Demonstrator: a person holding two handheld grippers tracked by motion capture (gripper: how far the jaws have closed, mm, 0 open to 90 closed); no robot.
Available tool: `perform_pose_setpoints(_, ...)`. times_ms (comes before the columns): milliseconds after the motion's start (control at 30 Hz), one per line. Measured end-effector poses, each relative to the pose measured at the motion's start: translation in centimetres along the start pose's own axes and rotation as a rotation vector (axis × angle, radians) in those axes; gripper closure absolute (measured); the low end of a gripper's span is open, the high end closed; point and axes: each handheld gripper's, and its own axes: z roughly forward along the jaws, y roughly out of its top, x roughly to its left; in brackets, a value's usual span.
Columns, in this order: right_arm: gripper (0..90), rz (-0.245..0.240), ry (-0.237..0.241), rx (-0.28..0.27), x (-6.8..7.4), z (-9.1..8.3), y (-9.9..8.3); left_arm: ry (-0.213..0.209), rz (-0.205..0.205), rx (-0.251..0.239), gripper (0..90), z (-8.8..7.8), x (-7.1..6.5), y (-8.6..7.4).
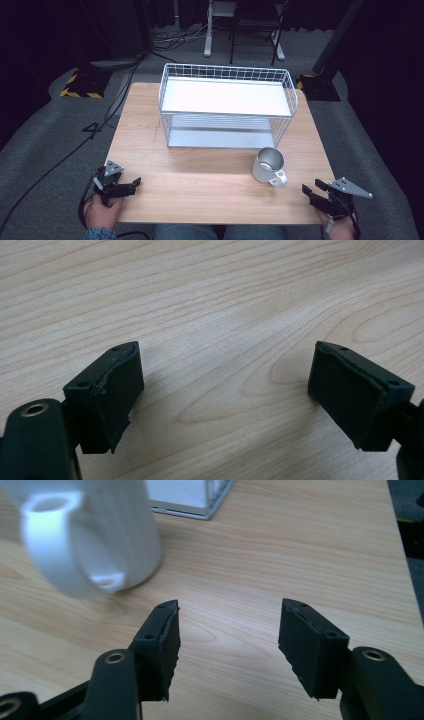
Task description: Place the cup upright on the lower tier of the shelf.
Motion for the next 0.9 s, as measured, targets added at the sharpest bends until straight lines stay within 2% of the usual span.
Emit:
perform_pose_setpoints(233,41.4,-0.035,0.093,-0.026,2.9,-0.6,1.5,0.0,-0.001,0.0,14.9,0.0,0.0,0.0)
perform_pose_setpoints(267,41.4,-0.035,0.093,-0.026,2.9,-0.6,1.5,0.0,-0.001,0.0,14.9,0.0,0.0,0.0)
perform_pose_setpoints(300,41.3,-0.048,0.118,-0.03,3.6,-0.7,1.8,0.0,-0.001,0.001,14.9,0.0,0.0,0.0)
perform_pose_setpoints(433,41.1,-0.063,0.155,-0.036,4.6,-0.6,2.4,0.0,-0.001,0.0,14.9,0.0,0.0,0.0)
perform_pose_setpoints(600,41.2,-0.092,0.187,-0.016,5.4,0.5,3.5,0.001,0.001,0.001,14.9,0.0,0.0,0.0)
perform_pose_setpoints(800,41.7,-0.087,0.198,0.012,5.6,1.7,3.9,0.001,0.001,0.001,14.9,0.0,0.0,0.0)
perform_pose_setpoints(900,46.6,-0.081,0.194,0.025,5.7,2.3,4.1,0.001,0.0,0.001,14.9,0.0,0.0,0.0)
